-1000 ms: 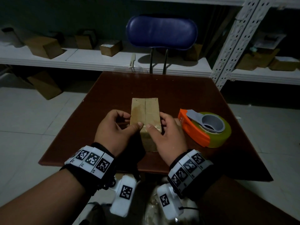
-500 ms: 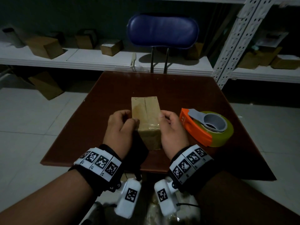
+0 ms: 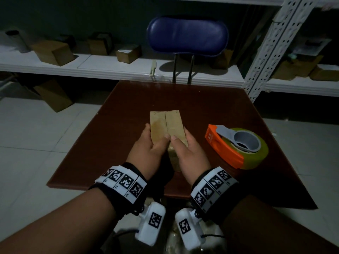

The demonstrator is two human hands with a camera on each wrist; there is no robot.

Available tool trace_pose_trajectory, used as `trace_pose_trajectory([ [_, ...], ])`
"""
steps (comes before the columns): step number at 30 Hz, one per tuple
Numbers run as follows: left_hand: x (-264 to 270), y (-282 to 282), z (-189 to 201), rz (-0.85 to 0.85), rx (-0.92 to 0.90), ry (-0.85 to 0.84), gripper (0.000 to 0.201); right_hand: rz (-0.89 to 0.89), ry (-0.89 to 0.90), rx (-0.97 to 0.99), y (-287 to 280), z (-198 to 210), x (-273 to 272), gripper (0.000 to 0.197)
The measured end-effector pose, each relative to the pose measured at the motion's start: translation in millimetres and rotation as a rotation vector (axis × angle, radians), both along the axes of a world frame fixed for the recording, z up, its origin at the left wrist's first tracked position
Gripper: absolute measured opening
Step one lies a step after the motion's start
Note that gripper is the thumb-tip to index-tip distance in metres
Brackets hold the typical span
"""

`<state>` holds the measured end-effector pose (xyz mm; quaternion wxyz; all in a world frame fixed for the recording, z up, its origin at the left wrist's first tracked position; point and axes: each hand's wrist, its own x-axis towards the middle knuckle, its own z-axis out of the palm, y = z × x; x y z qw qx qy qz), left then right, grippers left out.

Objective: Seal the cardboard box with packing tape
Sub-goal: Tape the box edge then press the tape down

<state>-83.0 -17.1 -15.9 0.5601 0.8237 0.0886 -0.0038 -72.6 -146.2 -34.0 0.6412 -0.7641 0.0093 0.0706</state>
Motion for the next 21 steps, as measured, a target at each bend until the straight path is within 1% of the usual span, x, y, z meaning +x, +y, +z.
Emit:
trace_pose_trajectory([
  [2, 1, 1, 1, -0.023, 0.099, -0.019, 0.067, 0.010, -0.011, -0.015, -2, 2, 1, 0.058],
  [4, 3, 2, 2, -0.027, 0.155, -0.009, 0.078, 0.014, -0.026, -0.026, -4, 3, 2, 0.054],
  [5, 4, 2, 2, -0.031, 0.166, -0.009, 0.078, 0.020, -0.032, -0.039, -4, 4, 2, 0.052],
  [7, 4, 2, 1, -0.033, 0.170, -0.008, 0.072, 0.028, -0.045, -0.078, -5, 5, 1, 0.051],
  [10, 3, 3, 3, -0.005, 0.113, 0.021, 0.070, 0.023, -0.046, -0.106, -6, 4, 2, 0.055],
  [14, 0, 4, 4, 0.041, 0.015, 0.006, 0.062, 0.014, -0.036, -0.141, -10, 2, 2, 0.064],
  [15, 0, 4, 3, 0.048, -0.008, 0.003, 0.061, 0.014, -0.036, -0.146, -11, 2, 2, 0.064],
  [18, 1, 5, 3, 0.067, -0.070, 0.013, 0.062, 0.011, -0.023, -0.135, -17, 7, 1, 0.054],
  [19, 1, 6, 4, 0.071, -0.087, 0.014, 0.064, 0.016, -0.015, -0.121, -18, 6, 2, 0.055],
  [21, 0, 9, 4, 0.065, -0.131, 0.038, 0.079, 0.023, 0.008, -0.096, -19, 5, 2, 0.066],
])
